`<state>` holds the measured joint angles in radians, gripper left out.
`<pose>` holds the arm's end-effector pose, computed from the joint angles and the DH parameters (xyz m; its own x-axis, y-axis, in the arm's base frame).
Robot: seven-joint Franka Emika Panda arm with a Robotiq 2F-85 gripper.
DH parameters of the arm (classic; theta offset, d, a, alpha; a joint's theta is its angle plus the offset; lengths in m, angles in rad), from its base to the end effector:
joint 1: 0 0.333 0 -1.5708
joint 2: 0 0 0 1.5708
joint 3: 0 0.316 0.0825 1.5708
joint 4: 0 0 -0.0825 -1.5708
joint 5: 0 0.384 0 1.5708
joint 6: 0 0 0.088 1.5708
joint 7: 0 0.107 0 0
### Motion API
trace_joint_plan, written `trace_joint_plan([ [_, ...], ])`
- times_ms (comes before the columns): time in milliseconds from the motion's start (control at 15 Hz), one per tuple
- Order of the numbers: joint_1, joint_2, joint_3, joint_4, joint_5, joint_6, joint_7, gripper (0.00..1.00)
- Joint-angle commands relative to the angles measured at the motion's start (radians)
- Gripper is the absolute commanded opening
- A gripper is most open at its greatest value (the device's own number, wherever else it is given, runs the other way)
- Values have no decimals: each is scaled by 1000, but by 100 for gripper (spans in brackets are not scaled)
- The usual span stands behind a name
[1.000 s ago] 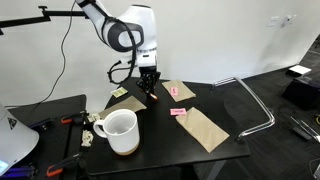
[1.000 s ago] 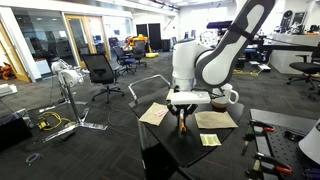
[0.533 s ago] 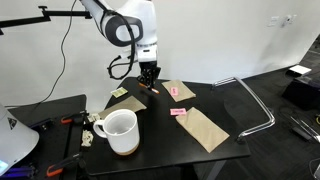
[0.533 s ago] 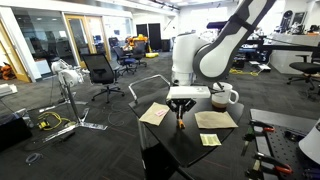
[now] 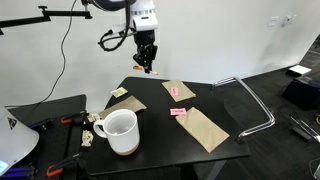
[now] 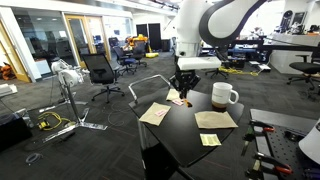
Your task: Pick the marker and put it in the cup
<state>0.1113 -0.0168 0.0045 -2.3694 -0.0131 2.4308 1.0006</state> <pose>0.5005 0.0582 0.3385 0.6389 -0.7677 0.0500 -0.7653 -0.6408 -0.0607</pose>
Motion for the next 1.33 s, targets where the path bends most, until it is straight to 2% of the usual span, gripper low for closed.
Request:
trace_joint_plan([
  [0,-28,-115,20,-10,-2,-127,-106,3],
  [333,-47,-209,27,2,3,-239,-228,3],
  [400,-52,-225,30,1,2,-247,-245,3],
  [467,-58,-182,41,3,7,-206,-207,3],
  [533,-61,-192,43,3,8,-209,-212,11],
  [933,-65,-181,50,1,6,-209,-211,11],
  [1000,-65,-181,50,1,6,-209,-211,3],
  [1267,-111,-193,87,-24,-139,-93,11,3],
])
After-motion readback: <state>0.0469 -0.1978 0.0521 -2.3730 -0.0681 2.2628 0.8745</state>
